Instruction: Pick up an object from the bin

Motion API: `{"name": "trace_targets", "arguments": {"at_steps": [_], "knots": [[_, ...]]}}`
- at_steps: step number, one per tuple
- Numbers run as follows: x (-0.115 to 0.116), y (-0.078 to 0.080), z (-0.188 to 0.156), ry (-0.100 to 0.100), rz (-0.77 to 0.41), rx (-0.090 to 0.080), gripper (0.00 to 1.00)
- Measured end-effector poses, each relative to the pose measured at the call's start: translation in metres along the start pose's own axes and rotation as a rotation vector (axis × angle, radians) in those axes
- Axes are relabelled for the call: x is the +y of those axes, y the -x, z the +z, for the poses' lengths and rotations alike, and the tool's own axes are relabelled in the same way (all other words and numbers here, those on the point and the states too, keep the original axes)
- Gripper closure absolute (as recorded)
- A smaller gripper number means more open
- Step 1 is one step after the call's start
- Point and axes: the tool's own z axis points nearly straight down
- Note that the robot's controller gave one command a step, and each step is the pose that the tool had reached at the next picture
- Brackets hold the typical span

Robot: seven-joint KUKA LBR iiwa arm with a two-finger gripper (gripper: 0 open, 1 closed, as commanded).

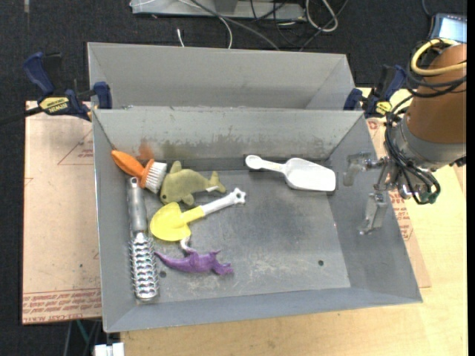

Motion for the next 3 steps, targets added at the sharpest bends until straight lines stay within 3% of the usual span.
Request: {"name": "trace_targets", "arguments": {"at_steps": [1,2,3], "knots": [[0.000,0.000,0.000,0.000,0.000,0.000,0.00],[0.034,-0.011,0.048,0.002,-0.074,0.003,0.00],[0.034,-0.009,0.045,0.001,-0.080,0.000,0.00]]}}
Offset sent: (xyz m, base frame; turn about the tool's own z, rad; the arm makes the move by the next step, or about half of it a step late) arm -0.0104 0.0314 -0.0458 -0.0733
